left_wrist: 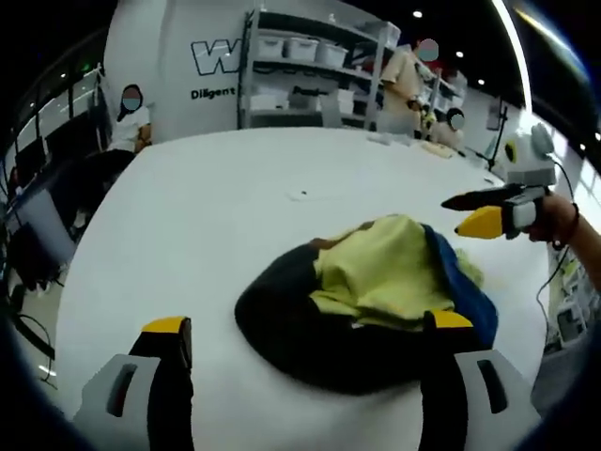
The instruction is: Fold the garment on the visible template until the final outline fits inside the template.
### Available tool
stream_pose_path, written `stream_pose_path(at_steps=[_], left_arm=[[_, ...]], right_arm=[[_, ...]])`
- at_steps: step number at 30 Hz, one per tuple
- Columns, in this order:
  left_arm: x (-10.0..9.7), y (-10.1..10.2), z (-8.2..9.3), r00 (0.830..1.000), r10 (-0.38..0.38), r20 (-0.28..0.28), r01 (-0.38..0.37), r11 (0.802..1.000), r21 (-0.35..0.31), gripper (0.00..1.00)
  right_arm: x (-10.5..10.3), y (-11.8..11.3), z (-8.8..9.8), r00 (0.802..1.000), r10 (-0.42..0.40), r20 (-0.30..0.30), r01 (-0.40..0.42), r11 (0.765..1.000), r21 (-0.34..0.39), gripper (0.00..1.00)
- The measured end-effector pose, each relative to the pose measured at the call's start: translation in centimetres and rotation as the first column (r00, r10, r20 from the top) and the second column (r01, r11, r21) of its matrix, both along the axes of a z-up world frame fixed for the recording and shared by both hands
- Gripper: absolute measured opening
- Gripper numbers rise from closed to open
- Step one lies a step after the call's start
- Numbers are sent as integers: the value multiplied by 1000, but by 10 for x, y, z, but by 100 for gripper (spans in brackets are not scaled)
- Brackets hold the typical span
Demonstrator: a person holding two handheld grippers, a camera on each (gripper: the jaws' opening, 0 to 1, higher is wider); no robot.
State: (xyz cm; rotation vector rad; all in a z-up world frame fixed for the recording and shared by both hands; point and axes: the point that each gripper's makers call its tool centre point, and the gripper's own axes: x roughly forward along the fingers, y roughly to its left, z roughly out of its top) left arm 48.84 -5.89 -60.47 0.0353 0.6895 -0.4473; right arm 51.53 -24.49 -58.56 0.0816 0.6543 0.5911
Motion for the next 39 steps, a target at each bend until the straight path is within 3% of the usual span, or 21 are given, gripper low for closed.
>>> stream_pose_path(at_steps=[9,13,31,36,39], left_arm=[[-23,-6,-7,1000,12,-22,-13,1000,-28,98],[-33,-13,-10,999,11,-47,-14,997,-70,96],[-62,-35,-25,996,-37,-76,30,996,-81,88],[-67,-40,-31,995,-35,-91,25,994,-106,83],[-71,-44,-35,993,-29,-113,14,991,-136,78]], right_arm=[[-25,10,-2,998,63,12,-62,998,-15,99],[-36,15,-8,995,98,3,-97,995,-37,99],[-87,21,-32,988,151,-31,-152,987,-55,95],[-94,20,-40,989,144,-30,-145,988,-61,90],[-101,15,-46,988,151,-31,-153,982,-107,84]])
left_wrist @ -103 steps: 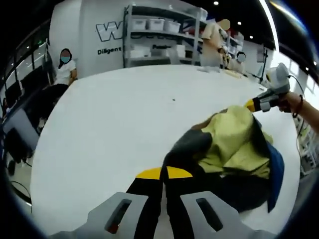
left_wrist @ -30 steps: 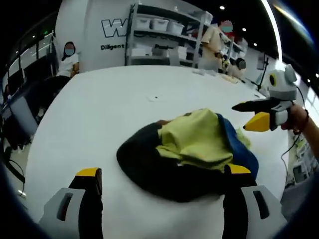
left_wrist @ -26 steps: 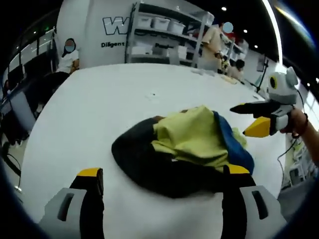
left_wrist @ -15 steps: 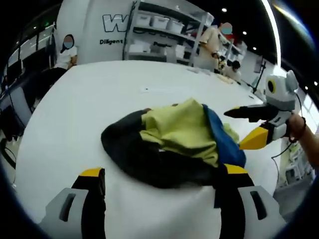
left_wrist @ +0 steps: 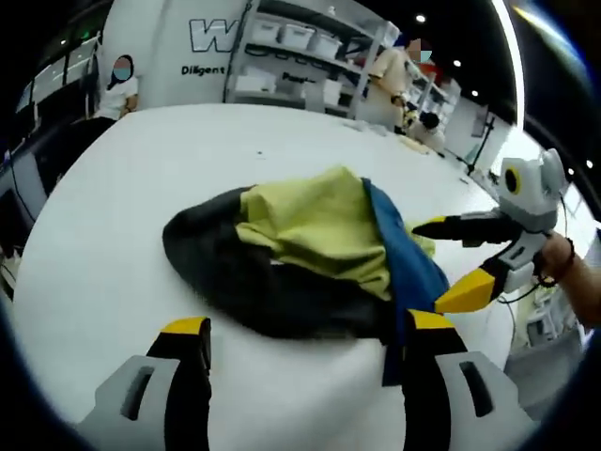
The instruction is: Fold the garment on the visible template until the final outline fits inside the template.
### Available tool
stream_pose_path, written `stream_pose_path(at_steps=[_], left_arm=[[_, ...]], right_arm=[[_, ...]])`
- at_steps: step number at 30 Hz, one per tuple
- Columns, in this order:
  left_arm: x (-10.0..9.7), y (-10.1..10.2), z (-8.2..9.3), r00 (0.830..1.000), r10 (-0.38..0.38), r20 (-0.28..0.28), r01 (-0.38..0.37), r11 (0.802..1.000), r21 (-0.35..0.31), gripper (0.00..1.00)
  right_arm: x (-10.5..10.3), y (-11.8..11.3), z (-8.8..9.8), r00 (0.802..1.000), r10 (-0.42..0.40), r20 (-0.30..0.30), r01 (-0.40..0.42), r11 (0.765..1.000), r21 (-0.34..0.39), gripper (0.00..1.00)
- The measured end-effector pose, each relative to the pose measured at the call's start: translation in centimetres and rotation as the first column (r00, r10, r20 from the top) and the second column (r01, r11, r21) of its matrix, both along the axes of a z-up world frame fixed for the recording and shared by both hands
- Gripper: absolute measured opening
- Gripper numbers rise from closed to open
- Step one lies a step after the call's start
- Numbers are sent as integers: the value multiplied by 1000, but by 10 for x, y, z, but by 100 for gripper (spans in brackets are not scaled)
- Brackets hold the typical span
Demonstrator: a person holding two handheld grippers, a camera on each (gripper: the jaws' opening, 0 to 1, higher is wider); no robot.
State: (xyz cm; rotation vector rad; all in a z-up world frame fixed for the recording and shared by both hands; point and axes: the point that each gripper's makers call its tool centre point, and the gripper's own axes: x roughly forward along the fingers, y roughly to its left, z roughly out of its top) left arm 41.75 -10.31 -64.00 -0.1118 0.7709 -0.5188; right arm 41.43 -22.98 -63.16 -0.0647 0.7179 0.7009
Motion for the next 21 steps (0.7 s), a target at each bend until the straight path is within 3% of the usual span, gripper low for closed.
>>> stream_pose_path(at_steps=[11,18,21], left_arm=[[-9,-22,-5,999,-14,-31,12,998,-62,53],[-11,-35,-6,999,-35,-42,31,994,-107,37],[-11,-40,-8,998,-48,-48,42,992,-121,31]], right_arm=[[-19,-6,-14,1000,15,13,-14,997,-78,57],[-20,-17,-16,1000,-2,10,3,996,-93,32],[-21,-18,-14,1000,-14,13,15,996,-84,26]])
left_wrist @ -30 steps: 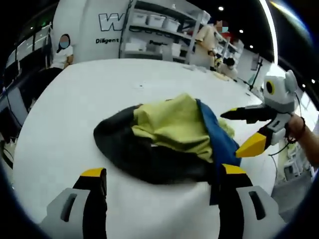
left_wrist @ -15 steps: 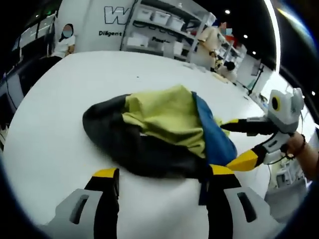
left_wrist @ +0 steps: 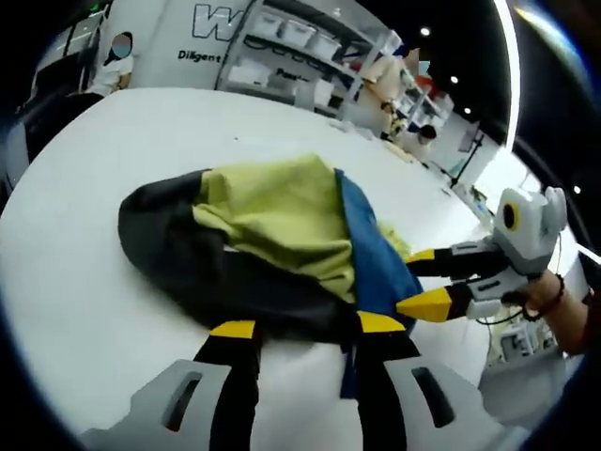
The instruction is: Fold the garment on the visible template until the final outline fits inside the template.
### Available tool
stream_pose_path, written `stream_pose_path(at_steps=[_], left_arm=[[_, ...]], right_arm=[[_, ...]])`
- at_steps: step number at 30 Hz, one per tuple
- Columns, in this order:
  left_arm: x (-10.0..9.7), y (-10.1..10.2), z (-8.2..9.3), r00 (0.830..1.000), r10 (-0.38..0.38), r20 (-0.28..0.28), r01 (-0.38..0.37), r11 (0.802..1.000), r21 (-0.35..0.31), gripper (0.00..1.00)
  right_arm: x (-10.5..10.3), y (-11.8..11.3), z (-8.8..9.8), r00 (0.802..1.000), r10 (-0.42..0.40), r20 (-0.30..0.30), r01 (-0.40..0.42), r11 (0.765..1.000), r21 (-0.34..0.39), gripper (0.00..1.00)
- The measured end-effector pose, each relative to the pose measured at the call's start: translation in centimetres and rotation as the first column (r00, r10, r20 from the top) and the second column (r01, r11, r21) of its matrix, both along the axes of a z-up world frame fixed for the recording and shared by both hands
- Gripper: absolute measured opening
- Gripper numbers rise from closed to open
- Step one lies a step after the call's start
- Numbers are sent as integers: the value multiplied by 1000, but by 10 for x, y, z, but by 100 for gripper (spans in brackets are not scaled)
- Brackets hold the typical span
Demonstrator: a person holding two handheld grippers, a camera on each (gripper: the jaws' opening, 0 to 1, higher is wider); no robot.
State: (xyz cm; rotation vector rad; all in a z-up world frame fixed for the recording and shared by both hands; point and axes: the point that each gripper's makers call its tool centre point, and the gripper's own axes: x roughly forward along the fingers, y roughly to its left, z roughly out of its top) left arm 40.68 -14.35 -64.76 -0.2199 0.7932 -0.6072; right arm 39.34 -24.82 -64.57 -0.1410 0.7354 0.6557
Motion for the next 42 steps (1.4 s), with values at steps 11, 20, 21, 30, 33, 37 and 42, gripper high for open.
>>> stream_pose_path(at_steps=[11,20,21,30,33,37,42], left_arm=[[2,-7,-5,1000,12,-29,-13,999,-35,0],[0,-1,-4,1000,-13,-2,13,1000,4,0],[0,2,-3,1000,-10,6,10,1000,15,0],[0,17,-4,1000,6,-1,-6,999,48,0],[0,22,-5,1000,6,3,-6,997,72,0],[-2,33,-9,1000,20,-8,-19,994,104,0],[-3,38,-9,999,35,-15,-33,994,103,0]], right_arm=[[3,-7,4,999,-23,25,23,999,-23,2],[4,-10,17,999,-10,53,11,999,-33,0],[4,-10,21,998,-10,60,12,999,-31,0],[8,-15,34,997,-25,66,25,1000,-5,0],[8,-17,39,998,-30,58,29,999,13,0],[6,-19,43,999,-20,32,19,1000,15,0],[7,-22,45,999,-5,47,5,1000,-7,0]])
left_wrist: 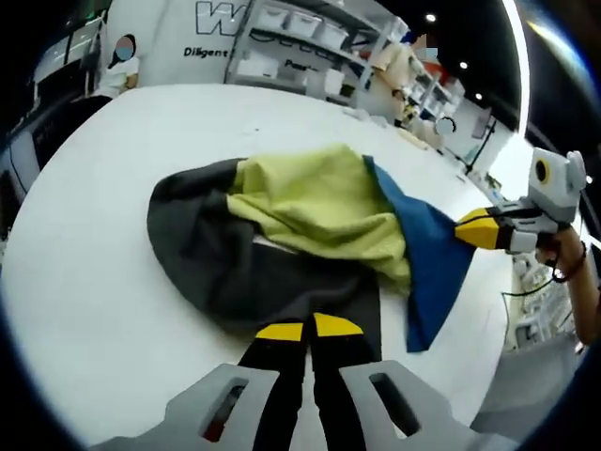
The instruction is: Fold the garment on the visible template until the final outline fits inside the template.
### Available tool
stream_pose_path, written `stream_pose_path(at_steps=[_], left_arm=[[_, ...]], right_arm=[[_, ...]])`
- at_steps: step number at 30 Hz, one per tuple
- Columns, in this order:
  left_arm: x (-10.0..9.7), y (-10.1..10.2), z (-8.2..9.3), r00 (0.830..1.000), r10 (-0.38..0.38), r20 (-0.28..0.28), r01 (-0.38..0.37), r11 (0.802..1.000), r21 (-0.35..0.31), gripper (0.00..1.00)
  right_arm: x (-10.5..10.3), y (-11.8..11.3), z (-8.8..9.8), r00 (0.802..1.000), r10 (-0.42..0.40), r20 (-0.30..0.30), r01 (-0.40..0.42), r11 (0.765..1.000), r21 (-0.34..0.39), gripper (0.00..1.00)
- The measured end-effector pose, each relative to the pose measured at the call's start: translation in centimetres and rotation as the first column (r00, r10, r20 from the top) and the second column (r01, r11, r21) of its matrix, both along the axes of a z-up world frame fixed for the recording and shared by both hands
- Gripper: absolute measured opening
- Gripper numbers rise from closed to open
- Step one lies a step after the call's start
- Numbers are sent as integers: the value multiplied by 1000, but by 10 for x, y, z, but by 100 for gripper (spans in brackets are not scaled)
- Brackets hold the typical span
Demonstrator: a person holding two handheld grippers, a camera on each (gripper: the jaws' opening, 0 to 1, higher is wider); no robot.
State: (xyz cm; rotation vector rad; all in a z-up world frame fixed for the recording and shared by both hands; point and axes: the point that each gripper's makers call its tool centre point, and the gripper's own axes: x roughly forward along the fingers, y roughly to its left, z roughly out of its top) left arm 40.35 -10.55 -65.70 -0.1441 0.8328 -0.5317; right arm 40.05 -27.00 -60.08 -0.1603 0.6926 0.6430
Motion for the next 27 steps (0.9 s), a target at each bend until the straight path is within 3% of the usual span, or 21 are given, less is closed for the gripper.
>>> stream_pose_path(at_steps=[11,21,27], left_arm=[[-1,7,1,1000,8,6,-9,1000,24,0],[-4,27,1,1000,22,5,-22,998,60,0],[-6,49,-1,999,45,-6,-44,994,99,0]], right_arm=[[9,-10,24,998,-33,52,32,999,25,0],[29,-45,38,991,-99,86,99,995,1,0],[46,-79,37,977,-194,84,195,981,-7,0]])
